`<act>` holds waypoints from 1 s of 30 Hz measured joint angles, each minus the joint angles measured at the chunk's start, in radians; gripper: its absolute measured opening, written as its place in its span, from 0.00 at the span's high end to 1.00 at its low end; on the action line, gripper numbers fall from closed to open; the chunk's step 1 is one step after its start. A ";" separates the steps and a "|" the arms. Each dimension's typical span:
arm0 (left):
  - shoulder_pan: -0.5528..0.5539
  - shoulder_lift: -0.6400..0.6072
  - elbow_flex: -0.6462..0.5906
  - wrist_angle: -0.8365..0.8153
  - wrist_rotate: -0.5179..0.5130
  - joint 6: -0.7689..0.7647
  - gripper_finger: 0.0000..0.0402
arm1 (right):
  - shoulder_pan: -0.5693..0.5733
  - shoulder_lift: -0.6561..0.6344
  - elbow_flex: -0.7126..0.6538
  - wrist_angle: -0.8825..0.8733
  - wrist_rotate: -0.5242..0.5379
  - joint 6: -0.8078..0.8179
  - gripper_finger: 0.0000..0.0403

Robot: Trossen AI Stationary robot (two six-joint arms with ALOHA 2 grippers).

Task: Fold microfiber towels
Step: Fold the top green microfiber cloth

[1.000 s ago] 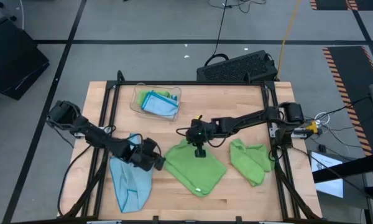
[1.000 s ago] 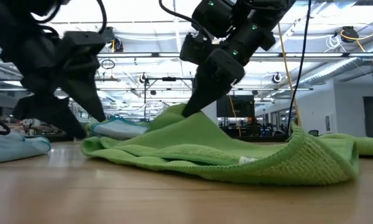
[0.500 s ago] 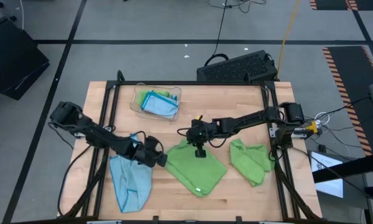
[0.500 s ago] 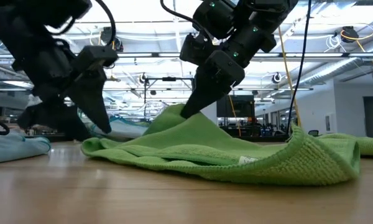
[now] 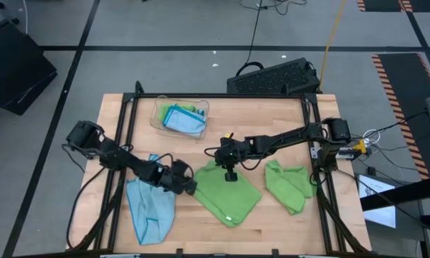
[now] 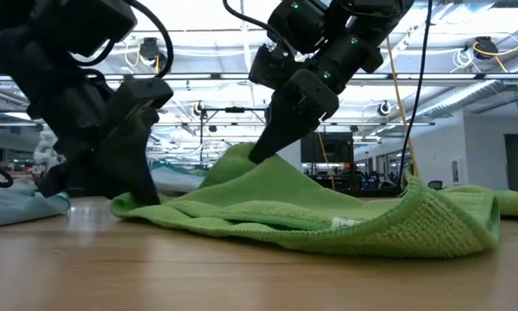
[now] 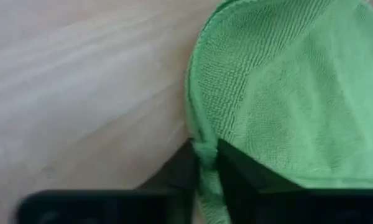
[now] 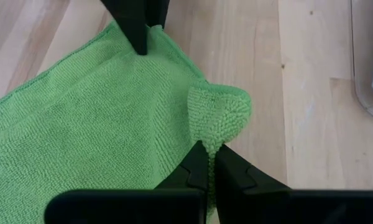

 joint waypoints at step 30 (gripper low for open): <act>0.021 -0.124 -0.003 -0.139 -0.073 0.561 0.98 | -0.081 0.010 -0.029 0.174 -0.108 0.162 0.57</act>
